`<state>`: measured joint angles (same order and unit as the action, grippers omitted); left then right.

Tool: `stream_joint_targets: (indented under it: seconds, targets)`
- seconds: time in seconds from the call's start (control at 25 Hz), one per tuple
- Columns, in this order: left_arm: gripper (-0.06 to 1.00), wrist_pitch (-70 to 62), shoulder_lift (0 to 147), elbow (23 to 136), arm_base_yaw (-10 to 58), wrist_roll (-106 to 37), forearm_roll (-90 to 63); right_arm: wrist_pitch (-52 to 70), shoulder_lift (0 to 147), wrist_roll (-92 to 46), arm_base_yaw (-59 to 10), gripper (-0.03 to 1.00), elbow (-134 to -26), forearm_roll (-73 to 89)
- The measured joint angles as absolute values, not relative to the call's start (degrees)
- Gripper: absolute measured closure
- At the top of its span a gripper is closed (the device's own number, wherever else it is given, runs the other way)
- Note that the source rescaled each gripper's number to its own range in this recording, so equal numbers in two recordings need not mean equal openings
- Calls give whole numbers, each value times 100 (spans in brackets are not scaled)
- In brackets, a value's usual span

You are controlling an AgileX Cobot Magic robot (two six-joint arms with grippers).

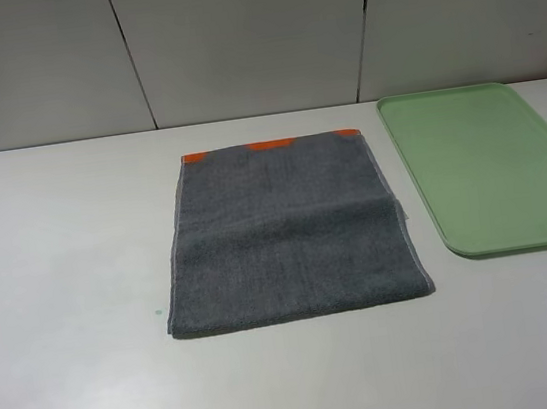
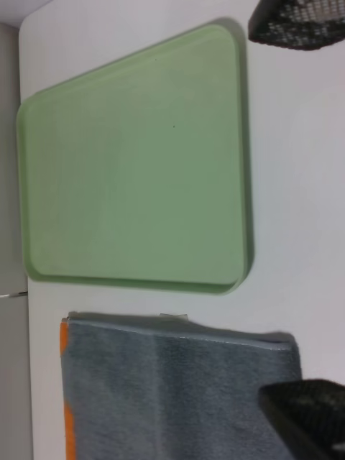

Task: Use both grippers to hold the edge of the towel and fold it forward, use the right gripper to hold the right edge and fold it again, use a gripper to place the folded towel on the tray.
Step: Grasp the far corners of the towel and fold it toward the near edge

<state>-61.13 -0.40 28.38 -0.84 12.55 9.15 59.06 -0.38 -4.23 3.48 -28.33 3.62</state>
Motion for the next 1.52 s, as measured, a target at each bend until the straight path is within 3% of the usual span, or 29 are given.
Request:
stream_joint_targets:
  seconds: [1.52]
  targets:
    - [-6,-6113,-40,2838,-84,1255,915,5906,-38,-423,348,-3,-2833,368]
